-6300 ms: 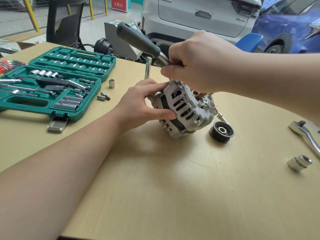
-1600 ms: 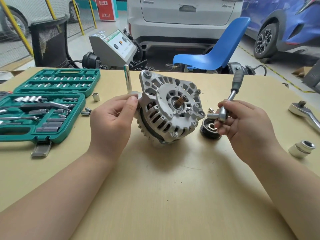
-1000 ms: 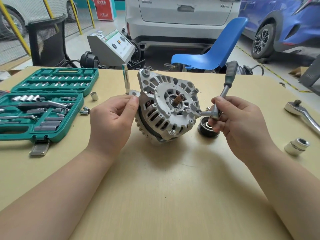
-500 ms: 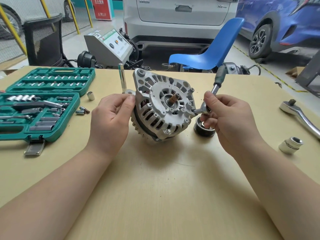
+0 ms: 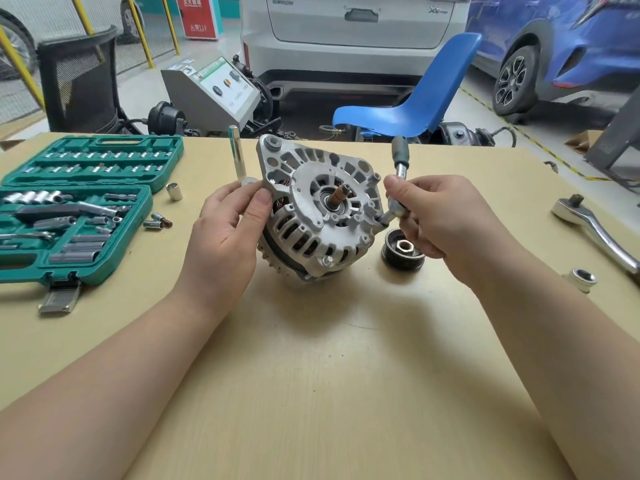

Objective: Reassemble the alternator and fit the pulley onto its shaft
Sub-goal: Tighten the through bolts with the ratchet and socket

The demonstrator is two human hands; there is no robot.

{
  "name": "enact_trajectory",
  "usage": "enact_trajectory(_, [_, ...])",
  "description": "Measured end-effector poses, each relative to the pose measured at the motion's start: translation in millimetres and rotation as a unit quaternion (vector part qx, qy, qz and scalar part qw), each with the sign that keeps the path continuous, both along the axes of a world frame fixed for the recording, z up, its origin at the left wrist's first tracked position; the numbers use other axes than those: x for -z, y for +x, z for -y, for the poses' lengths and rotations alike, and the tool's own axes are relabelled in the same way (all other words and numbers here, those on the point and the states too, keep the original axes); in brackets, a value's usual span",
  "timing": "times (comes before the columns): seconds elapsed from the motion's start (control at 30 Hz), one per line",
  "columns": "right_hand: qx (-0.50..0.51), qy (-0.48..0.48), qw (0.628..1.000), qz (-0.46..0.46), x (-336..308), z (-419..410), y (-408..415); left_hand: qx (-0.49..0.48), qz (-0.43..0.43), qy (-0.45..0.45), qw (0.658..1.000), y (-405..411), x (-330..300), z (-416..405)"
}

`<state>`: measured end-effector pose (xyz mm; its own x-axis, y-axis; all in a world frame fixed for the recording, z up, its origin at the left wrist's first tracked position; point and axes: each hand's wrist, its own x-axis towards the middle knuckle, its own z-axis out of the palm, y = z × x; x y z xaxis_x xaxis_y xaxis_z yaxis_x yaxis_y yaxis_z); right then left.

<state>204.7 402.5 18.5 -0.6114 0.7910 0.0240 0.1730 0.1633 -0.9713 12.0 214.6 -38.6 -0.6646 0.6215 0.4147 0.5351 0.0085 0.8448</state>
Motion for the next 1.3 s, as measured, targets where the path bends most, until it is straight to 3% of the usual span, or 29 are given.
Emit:
enact_trajectory(0.1, [0.008, -0.050, 0.999, -0.010, 0.5, 3.2, -0.1, 0.014, -0.001, 0.007, 1.000, 3.3, -1.7, -0.2])
enact_trajectory(0.27, [0.021, -0.244, 0.967, -0.076, 5.6, 11.2, 1.7, 0.067, 0.033, 0.026, 0.997, 11.7, -7.9, -0.5])
enact_trajectory(0.4, [0.018, -0.247, 0.967, -0.059, 2.5, 10.8, 1.2, 0.120, 0.033, 0.006, 0.992, 11.5, -5.8, -0.5])
enact_trajectory(0.5, [-0.013, -0.136, 0.990, 0.033, -8.1, 5.1, -1.2, 0.111, 0.031, -0.009, 0.993, 12.8, -1.8, -3.2])
enact_trajectory(0.6, [-0.072, 0.067, 0.985, 0.140, -21.3, 0.1, -2.2, 0.102, 0.028, -0.016, 0.994, 11.9, -1.2, -3.8])
enact_trajectory(0.7, [-0.167, 0.307, 0.903, 0.249, -34.2, -5.7, 6.0, 0.104, 0.021, -0.014, 0.994, 10.0, -1.2, -4.3])
enact_trajectory(0.87, [-0.215, 0.536, 0.756, 0.308, -36.2, -6.7, 16.7, 0.095, 0.009, -0.019, 0.995, 12.0, -2.2, -4.5])
enact_trajectory(1.0, [-0.230, 0.596, 0.724, 0.260, -35.2, -1.6, 24.6, 0.101, 0.011, -0.014, 0.995, 13.2, -4.0, -4.1])
enact_trajectory(1.13, [-0.255, 0.697, 0.638, 0.206, -40.6, -6.4, 32.5, 0.099, 0.009, -0.011, 0.995, 13.6, -4.1, -3.8])
enact_trajectory(1.2, [-0.265, 0.719, 0.611, 0.198, -42.2, -11.7, 36.5, 0.097, 0.011, -0.009, 0.995, 13.9, -4.4, -3.8])
enact_trajectory(1.3, [-0.265, 0.725, 0.613, 0.168, -40.6, -14.7, 39.5, 0.095, 0.013, -0.007, 0.995, 14.5, -4.6, -4.2])
